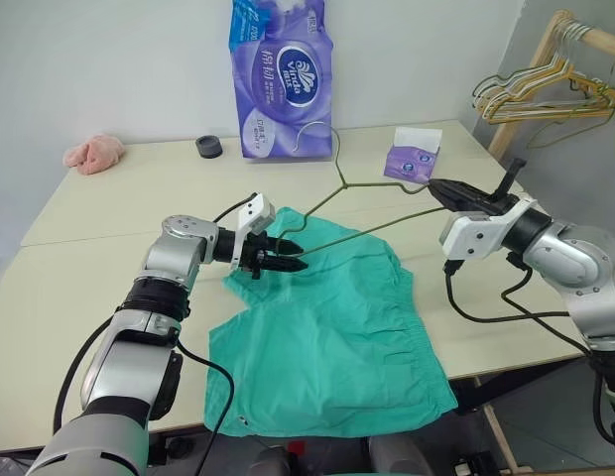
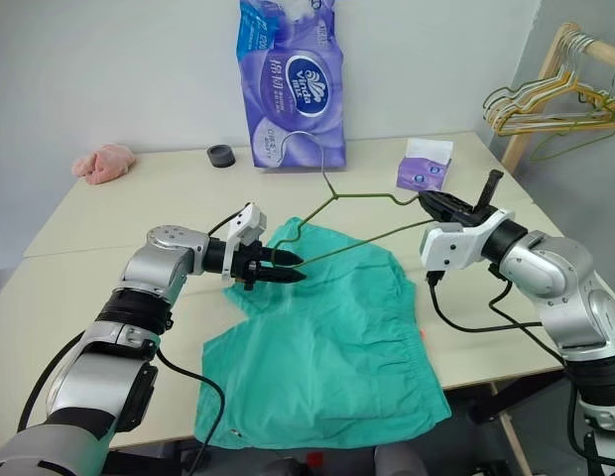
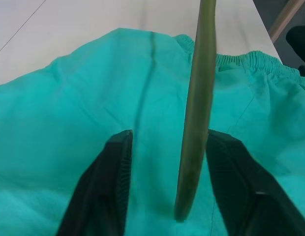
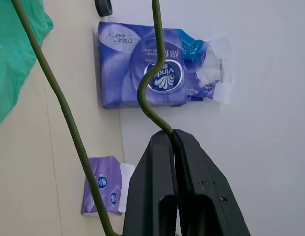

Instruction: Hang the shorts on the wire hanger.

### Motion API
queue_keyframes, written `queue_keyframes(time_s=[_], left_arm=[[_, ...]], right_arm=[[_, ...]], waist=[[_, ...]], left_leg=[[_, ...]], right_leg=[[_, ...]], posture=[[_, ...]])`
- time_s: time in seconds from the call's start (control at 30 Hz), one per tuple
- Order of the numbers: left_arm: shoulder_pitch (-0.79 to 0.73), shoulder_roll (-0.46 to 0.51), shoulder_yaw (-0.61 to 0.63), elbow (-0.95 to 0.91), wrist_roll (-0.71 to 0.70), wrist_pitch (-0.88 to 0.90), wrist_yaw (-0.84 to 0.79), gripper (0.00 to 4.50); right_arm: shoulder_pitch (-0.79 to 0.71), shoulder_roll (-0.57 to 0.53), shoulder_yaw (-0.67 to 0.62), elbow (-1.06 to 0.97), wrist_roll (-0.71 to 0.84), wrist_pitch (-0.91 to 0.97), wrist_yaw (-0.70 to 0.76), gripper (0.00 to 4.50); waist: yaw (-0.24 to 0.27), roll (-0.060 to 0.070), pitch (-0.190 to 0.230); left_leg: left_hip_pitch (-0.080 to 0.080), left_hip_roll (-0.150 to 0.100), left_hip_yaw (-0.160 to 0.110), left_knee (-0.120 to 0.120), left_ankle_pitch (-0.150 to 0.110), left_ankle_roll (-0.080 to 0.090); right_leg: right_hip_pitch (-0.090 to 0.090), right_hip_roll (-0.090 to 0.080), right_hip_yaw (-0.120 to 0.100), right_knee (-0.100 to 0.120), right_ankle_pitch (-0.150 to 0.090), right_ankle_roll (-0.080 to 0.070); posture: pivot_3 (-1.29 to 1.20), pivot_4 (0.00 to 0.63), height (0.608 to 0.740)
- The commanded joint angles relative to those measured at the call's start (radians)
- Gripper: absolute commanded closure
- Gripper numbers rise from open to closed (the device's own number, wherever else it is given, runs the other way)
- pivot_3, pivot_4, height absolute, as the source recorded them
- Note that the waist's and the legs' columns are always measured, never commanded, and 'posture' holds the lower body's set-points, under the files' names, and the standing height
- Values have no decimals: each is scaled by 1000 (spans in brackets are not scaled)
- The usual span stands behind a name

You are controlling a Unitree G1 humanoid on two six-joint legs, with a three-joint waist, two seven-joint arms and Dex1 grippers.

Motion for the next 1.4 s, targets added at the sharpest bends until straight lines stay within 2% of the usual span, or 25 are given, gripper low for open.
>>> queue_keyframes(time_s=[0.03, 0.13, 0.5, 0.6, 0.83, 0.93, 0.97, 1.0, 1.03, 1.17, 1.3, 1.4], left_arm=[[2, 5, 8, -50, -25, 16, -19, 3496], [10, 8, 8, -67, -26, 30, -24, 4400], [37, 30, 18, -118, -42, 89, -33, 4458], [41, 36, 19, -121, -44, 93, -25, 4500], [41, 38, 24, -105, -38, 72, 11, 4500], [33, 37, 25, -73, -16, 21, 53, 4500], [29, 39, 22, -61, -7, 0, 60, 4500], [27, 43, 17, -52, 0, -20, 60, 4500], [24, 47, 12, -44, 7, -38, 58, 4500], [21, 74, -24, -24, 61, -151, 30, 4500], [22, 108, -89, -29, 126, -300, -35, 4500], [24, 113, -113, -46, 138, -340, -72, 4500]], right_arm=[[-25, 3, -28, -43, 13, -8, -2, 4500], [-29, 9, -30, -45, 14, -7, -4, 4500], [-17, 24, -34, -64, 46, -19, 9, 4500], [-3, 33, -42, -78, 80, -10, 17, 3770], [62, 31, -82, -146, 190, 52, 84, 1395], [156, -7, -131, -220, 335, 102, 185, 461], [193, -21, -149, -247, 383, 140, 219, 461], [217, -33, -164, -266, 407, 178, 237, 131], [234, -51, -175, -278, 407, 217, 249, 36], [241, -103, -201, -302, 467, 392, 305, 4], [147, -122, -152, -288, 548, 518, 378, 4], [87, -160, -72, -288, 533, 625, 434, 4]], waist=[[0, 0, 0], [0, 0, 0], [0, 0, 0], [0, 0, 0], [1, 0, 0], [5, 0, 0], [6, 0, 0], [5, 0, 0], [4, 0, 0], [1, 0, 0], [-4, 0, 0], [-3, 0, 0]], left_leg=[[0, 0, 0, 0, 0, 0], [0, 0, 0, 0, 0, 0], [0, 0, 0, 0, 0, 0], [0, 0, 0, 0, 0, 0], [0, 0, 0, 0, 0, 0], [0, 0, -1, 0, 0, 0], [0, 0, -1, 0, 0, 0], [0, 0, -1, 0, 0, 0], [0, 0, -1, 0, 0, 0], [1, 0, 0, 0, 0, 0], [1, 1, 0, 0, 0, 0], [0, 1, -1, 0, 0, 0]], right_leg=[[0, 0, 0, 0, 0, 0], [0, 0, 0, 0, 0, 0], [0, 0, 0, 0, 0, 0], [0, 0, 0, 0, 0, 0], [0, 0, 0, 0, 0, 0], [0, 0, 0, 0, 0, 0], [1, 0, -1, 0, 0, 0], [1, 0, -2, -1, 0, 0], [1, 0, -1, -1, 0, 0], [1, 0, 0, 0, 0, 0], [0, 0, 0, 0, 0, 0], [1, 0, -1, -1, 0, 0]], posture=[[-217, 72, 740], [-217, 73, 740], [-214, 73, 740], [-214, 73, 740], [-214, 74, 740], [-217, 75, 740], [-221, 77, 740], [-223, 77, 740], [-228, 78, 740], [-240, 78, 740], [-248, 74, 740], [-250, 71, 740]])
